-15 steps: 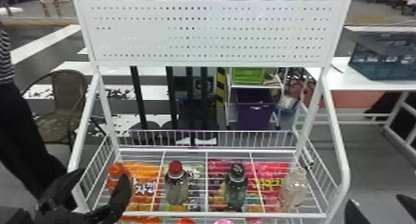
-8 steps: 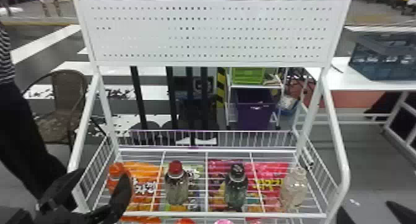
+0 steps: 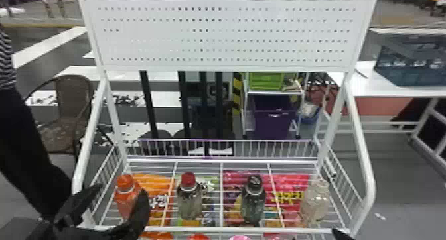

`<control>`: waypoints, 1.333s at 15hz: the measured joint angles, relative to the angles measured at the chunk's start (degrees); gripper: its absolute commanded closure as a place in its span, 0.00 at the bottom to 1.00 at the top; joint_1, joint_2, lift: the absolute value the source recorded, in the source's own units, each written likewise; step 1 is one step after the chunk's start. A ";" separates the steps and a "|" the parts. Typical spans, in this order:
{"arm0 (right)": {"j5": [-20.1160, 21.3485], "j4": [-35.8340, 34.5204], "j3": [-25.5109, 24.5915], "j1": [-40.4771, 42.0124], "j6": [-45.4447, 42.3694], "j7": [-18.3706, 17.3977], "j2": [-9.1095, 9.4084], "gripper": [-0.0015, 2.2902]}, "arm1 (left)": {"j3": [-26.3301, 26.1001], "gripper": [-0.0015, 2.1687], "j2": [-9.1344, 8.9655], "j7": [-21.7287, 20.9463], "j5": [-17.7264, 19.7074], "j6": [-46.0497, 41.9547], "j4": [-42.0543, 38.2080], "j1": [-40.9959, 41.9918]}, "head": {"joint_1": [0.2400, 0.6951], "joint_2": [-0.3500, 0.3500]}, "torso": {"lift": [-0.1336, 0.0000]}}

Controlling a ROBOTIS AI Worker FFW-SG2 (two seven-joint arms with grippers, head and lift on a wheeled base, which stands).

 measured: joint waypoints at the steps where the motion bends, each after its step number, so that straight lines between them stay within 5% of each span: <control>1: 0.31 3.26 1.82 -2.55 -0.80 -0.64 0.20 0.04 | -0.24 0.07 0.00 0.06 -0.26 0.76 -0.09 -0.18 | 0.57 0.50 | 1.00; 9: 2.54 21.29 8.89 -19.95 0.67 -5.76 3.49 0.04 | -0.93 0.07 0.01 0.12 -0.75 4.13 0.09 -1.83 | 0.57 0.50 | 1.00; 16: 2.73 30.04 10.72 -29.68 4.47 -4.90 5.20 0.05 | -0.35 0.07 0.27 0.15 -0.75 5.58 -0.13 -2.32 | 0.57 0.50 | 1.00; 20: 2.83 30.45 11.38 -31.39 8.29 -5.60 5.47 0.50 | -0.32 0.07 0.28 0.13 -0.75 5.63 0.36 -2.98 | 0.57 0.50 | 1.00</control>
